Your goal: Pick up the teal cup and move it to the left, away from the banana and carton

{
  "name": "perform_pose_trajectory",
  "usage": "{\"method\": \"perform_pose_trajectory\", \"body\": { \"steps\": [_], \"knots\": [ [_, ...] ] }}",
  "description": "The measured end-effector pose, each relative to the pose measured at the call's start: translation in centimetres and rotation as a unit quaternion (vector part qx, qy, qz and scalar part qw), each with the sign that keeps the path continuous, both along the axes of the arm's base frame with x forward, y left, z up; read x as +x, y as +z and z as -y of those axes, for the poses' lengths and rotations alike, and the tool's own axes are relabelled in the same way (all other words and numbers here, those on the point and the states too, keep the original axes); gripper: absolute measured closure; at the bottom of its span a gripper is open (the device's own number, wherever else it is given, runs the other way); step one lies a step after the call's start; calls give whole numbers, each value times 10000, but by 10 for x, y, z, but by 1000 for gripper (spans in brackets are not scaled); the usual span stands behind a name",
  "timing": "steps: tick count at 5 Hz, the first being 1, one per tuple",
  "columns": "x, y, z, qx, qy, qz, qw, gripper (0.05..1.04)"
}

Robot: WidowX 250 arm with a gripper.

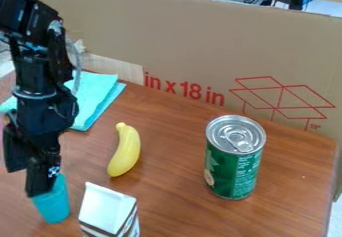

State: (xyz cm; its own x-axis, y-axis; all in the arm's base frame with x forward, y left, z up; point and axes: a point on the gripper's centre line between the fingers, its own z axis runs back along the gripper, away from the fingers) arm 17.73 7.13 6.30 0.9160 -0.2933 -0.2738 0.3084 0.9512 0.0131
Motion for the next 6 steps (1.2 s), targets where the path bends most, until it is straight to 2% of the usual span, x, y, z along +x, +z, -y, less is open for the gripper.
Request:
{"method": "perform_pose_trajectory", "body": {
  "steps": [1,2,3,4,5,6],
  "knots": [
    [3,-6,1,-2,64,112,9999,124],
    [7,-10,1,-66,140,221,9996,394],
    [4,-15,-7,-209,537,392,9976,708],
    [3,-13,-7,-388,682,494,9957,915],
    [2,12,3,-520,498,1133,9910,976],
    [11,44,-10,-32,676,1642,9841,980]
  ]
}}
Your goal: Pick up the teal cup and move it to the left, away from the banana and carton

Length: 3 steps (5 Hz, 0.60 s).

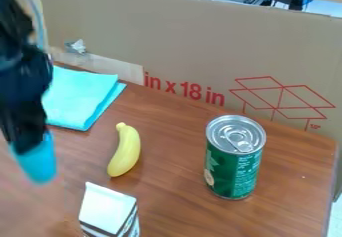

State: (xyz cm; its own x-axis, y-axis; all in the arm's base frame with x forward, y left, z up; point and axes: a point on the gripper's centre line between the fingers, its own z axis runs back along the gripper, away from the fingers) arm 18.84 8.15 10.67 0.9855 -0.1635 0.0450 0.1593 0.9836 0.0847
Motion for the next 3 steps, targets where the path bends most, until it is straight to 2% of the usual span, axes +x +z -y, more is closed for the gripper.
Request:
{"method": "perform_pose_trajectory", "body": {
  "steps": [1,2,3],
  "knots": [
    [21,13,-41,85,549,135,9984,980],
    [43,2,-81,-170,1109,-130,9936,980],
    [51,-2,-110,-301,1458,-281,9885,980]
  ]
}}
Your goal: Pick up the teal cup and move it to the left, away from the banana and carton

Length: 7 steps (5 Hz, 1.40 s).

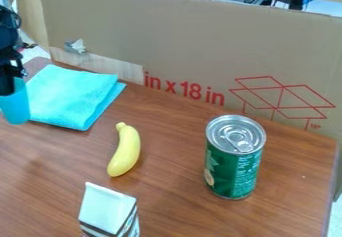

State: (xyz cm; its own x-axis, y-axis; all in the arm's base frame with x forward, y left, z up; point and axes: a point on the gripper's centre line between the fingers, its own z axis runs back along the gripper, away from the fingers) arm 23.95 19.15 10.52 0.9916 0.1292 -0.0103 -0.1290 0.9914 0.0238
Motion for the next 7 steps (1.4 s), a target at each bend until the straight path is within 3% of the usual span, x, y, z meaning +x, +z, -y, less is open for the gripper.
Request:
{"method": "perform_pose_trajectory", "body": {
  "steps": [2,4,5,6,7],
  "knots": [
    [-23,-10,-31,119,502,-593,9969,980],
    [-24,-50,-58,-65,399,-847,9956,980],
    [-20,-51,-67,154,252,-1026,9943,980],
    [-20,-50,-66,145,233,-1075,9938,954],
    [-23,-51,-62,45,227,-1126,9934,727]
  ]
}}
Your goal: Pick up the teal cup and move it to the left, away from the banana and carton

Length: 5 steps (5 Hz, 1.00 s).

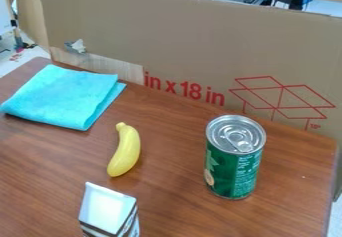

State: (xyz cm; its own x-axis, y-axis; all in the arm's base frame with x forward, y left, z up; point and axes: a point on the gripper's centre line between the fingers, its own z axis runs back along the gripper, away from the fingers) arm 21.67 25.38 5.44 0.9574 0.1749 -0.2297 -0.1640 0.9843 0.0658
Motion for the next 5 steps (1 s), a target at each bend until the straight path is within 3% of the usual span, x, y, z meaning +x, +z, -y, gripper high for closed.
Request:
{"method": "perform_pose_trajectory", "body": {
  "steps": [2,3,4,5],
  "knots": [
    [2,50,10,255,-95,687,9973,133],
    [-6,69,26,386,-273,846,9953,77],
    [-7,93,77,229,-738,1028,9917,82],
    [-22,104,127,223,-1235,1053,9865,83]
  ]
}}
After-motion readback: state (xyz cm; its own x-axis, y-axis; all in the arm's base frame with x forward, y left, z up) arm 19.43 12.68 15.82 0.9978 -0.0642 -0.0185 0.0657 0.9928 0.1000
